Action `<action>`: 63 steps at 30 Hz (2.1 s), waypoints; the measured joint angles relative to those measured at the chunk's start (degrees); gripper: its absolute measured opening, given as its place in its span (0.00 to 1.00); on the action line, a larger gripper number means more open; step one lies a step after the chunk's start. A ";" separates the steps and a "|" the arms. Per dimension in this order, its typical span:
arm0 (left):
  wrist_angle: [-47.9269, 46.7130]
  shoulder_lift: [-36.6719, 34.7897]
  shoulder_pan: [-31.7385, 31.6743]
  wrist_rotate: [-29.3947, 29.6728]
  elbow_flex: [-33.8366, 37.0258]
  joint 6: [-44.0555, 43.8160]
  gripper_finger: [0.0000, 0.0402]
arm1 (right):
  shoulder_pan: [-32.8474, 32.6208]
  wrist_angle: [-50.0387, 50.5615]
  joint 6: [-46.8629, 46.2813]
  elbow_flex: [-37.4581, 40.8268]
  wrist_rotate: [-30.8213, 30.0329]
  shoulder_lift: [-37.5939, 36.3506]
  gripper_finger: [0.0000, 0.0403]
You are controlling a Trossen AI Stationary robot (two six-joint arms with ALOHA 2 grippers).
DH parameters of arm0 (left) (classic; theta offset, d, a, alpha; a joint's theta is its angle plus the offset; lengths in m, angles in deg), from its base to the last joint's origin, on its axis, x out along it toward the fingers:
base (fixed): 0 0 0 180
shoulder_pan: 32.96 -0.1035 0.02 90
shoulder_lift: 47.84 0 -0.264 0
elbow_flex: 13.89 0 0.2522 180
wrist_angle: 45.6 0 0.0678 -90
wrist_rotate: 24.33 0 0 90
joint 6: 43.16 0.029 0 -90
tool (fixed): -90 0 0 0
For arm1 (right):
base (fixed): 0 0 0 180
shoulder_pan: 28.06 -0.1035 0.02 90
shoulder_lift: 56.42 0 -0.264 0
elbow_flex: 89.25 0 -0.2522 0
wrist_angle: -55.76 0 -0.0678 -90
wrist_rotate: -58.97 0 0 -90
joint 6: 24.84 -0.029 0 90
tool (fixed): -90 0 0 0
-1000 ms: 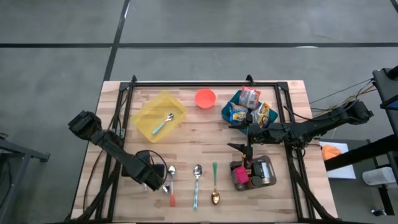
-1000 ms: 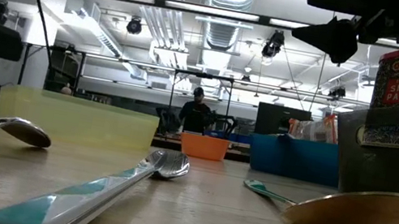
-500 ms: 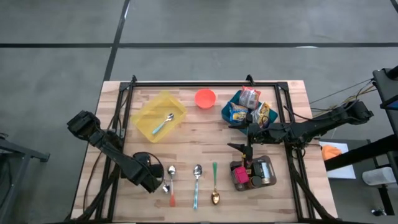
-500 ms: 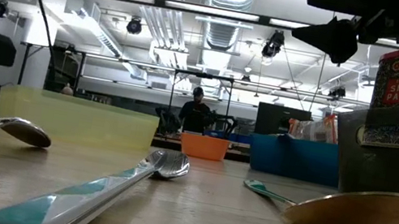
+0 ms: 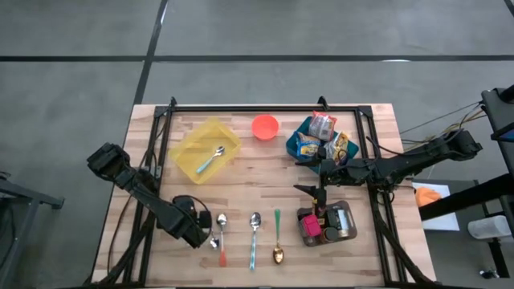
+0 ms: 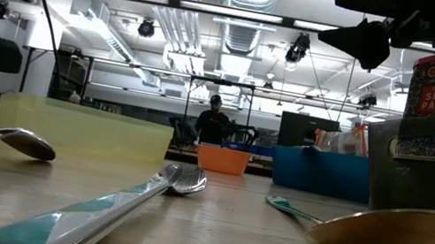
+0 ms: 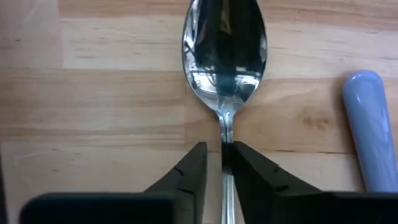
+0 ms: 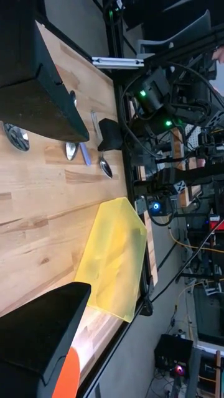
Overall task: Pick & Place Food Item
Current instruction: Put the silver spoon into the yellow bin
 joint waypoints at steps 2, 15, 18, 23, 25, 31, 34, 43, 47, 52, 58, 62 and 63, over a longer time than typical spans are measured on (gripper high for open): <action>-0.02 0.00 -0.02 0.27 0.02 0.00 0.13 | 0.00 0.00 0.00 0.00 0.00 0.00 0.95; -0.04 0.00 0.00 1.09 0.00 0.02 0.02 | 0.00 0.00 0.00 0.00 0.00 0.00 0.95; 0.02 -0.01 0.00 1.11 0.00 0.01 0.02 | 0.00 0.00 0.00 0.00 0.00 0.00 0.95; -0.33 -2.60 -0.17 1.26 -0.08 0.00 0.02 | -0.01 0.00 0.01 0.00 0.00 0.00 0.95; -1.01 -4.98 -0.25 1.32 -0.44 0.02 0.02 | 0.00 0.00 0.00 0.00 0.00 0.00 0.95; -3.78 -12.04 -0.24 4.47 -0.44 0.00 0.02 | 0.00 0.00 0.02 0.00 0.00 0.00 0.95; -4.47 -15.93 -0.31 8.87 -0.45 -0.02 0.02 | -0.02 0.00 0.01 0.00 0.00 0.00 0.95; -12.15 -24.86 -1.40 26.69 -0.48 6.87 0.02 | -0.02 0.03 0.00 0.00 0.00 0.00 0.95; -18.31 -28.26 -4.98 28.54 -0.50 7.83 0.02 | -0.02 0.04 0.00 0.00 0.00 0.00 0.95; -21.67 -32.00 -13.93 28.89 -0.50 19.42 0.02 | 0.00 0.04 0.00 0.00 0.00 0.00 0.95; -18.24 -34.63 -33.62 29.10 -1.38 52.24 0.02 | -0.02 0.07 0.00 0.00 0.00 0.02 0.95; -10.86 -33.97 -48.88 25.18 -1.44 71.69 0.02 | 0.00 0.09 0.01 0.00 0.00 0.01 0.95; -8.32 -33.66 -52.18 23.73 -1.27 75.61 0.02 | -0.01 0.12 0.00 0.00 0.00 0.01 0.95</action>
